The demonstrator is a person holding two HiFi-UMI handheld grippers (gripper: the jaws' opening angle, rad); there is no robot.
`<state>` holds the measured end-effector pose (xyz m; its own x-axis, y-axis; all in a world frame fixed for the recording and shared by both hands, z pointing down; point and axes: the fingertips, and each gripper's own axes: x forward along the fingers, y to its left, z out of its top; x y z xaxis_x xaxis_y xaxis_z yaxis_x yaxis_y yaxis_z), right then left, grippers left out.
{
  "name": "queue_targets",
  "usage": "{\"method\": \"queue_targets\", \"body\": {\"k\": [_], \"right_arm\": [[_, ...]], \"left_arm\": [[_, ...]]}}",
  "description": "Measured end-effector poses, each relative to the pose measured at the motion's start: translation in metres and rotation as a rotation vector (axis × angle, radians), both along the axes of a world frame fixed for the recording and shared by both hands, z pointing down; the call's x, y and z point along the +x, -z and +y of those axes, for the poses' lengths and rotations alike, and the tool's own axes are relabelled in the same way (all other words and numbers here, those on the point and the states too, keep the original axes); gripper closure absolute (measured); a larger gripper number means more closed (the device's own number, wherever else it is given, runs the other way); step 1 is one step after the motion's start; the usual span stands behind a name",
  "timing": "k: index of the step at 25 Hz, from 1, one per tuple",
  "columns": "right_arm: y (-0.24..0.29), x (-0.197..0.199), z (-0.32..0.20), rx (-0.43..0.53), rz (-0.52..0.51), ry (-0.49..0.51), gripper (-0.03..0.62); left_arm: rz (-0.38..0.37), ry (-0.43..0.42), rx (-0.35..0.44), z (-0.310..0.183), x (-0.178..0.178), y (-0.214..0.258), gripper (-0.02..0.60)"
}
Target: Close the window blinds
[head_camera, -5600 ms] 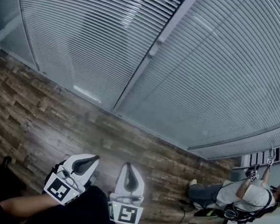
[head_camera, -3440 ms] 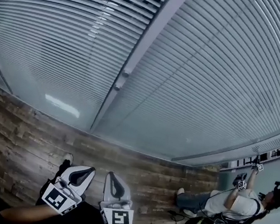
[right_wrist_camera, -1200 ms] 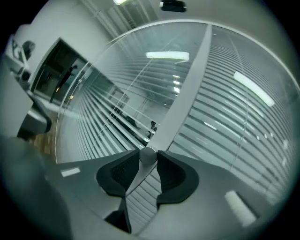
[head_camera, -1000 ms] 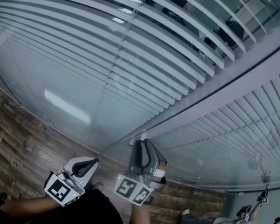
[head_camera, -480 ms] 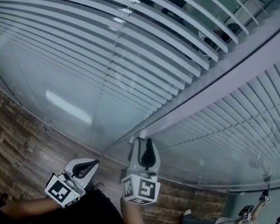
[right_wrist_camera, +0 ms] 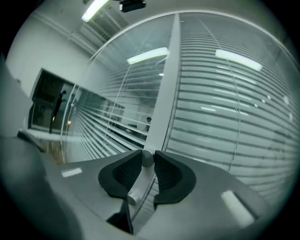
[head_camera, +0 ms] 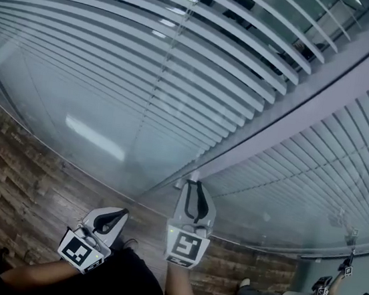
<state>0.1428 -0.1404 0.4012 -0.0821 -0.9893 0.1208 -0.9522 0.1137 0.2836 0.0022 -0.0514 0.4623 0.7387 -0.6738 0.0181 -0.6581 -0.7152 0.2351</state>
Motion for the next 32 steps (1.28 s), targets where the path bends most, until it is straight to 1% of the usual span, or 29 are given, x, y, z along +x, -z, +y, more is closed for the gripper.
{"method": "queue_targets", "body": {"k": [2, 3, 6, 10, 11, 12, 13, 14, 15, 16, 18, 19, 20, 21, 22, 24, 27, 32], "right_arm": [[-0.001, -0.004, -0.001, -0.014, 0.176, 0.014, 0.509], [-0.002, -0.005, -0.001, -0.028, 0.244, 0.016, 0.508], [-0.005, -0.009, -0.001, -0.059, 0.388, 0.03, 0.505], [-0.017, -0.014, -0.002, -0.071, 0.667, 0.107, 0.502], [-0.02, -0.015, -0.003, -0.07, 0.71, 0.118, 0.5], [-0.023, -0.016, -0.003, -0.066, 0.722, 0.122, 0.5], [-0.026, -0.016, -0.003, -0.061, 0.697, 0.119, 0.5], [-0.028, -0.016, -0.001, -0.057, 0.633, 0.111, 0.5], [-0.029, -0.015, 0.001, -0.054, 0.534, 0.103, 0.495], [-0.03, -0.014, 0.004, -0.051, 0.408, 0.095, 0.479], [-0.027, -0.012, 0.009, -0.033, 0.109, 0.084, 0.447], [-0.024, -0.012, 0.009, -0.023, -0.029, 0.077, 0.447], [-0.023, -0.01, 0.009, -0.02, -0.129, 0.07, 0.445], [-0.022, -0.008, 0.009, -0.023, -0.184, 0.062, 0.445], [-0.02, -0.006, 0.008, -0.026, -0.205, 0.054, 0.447], [-0.018, -0.001, 0.005, -0.02, -0.217, 0.036, 0.448], [-0.023, 0.002, 0.001, -0.007, -0.259, 0.002, 0.448], [-0.024, 0.001, -0.004, -0.005, -0.333, -0.042, 0.445]], "left_arm": [[-0.001, 0.004, 0.001, 0.0, -0.001, 0.0, 0.583], [-0.002, 0.003, 0.003, 0.0, -0.001, 0.0, 0.583], [-0.002, -0.006, 0.006, 0.003, 0.002, 0.001, 0.583], [-0.005, -0.024, 0.006, 0.005, 0.008, -0.007, 0.583], [-0.006, -0.029, 0.002, 0.004, 0.01, -0.01, 0.583], [-0.006, -0.033, 0.001, 0.005, 0.012, -0.013, 0.583], [-0.007, -0.037, 0.004, 0.005, 0.014, -0.015, 0.583], [-0.009, -0.041, 0.008, 0.007, 0.015, -0.017, 0.583], [-0.011, -0.043, 0.012, 0.008, 0.016, -0.019, 0.583], [-0.011, -0.043, 0.015, 0.01, 0.016, -0.019, 0.583], [-0.009, -0.039, 0.011, 0.011, 0.015, -0.02, 0.583], [-0.008, -0.037, 0.008, 0.01, 0.014, -0.019, 0.583], [-0.009, -0.036, 0.007, 0.01, 0.013, -0.017, 0.583], [-0.012, -0.036, 0.007, 0.01, 0.013, -0.015, 0.583], [-0.014, -0.035, 0.009, 0.009, 0.014, -0.011, 0.583], [-0.023, -0.033, 0.011, 0.007, 0.016, -0.008, 0.583], [-0.034, -0.027, 0.026, 0.004, 0.016, -0.012, 0.583], [-0.033, -0.024, 0.034, 0.002, 0.017, -0.006, 0.583]]}}
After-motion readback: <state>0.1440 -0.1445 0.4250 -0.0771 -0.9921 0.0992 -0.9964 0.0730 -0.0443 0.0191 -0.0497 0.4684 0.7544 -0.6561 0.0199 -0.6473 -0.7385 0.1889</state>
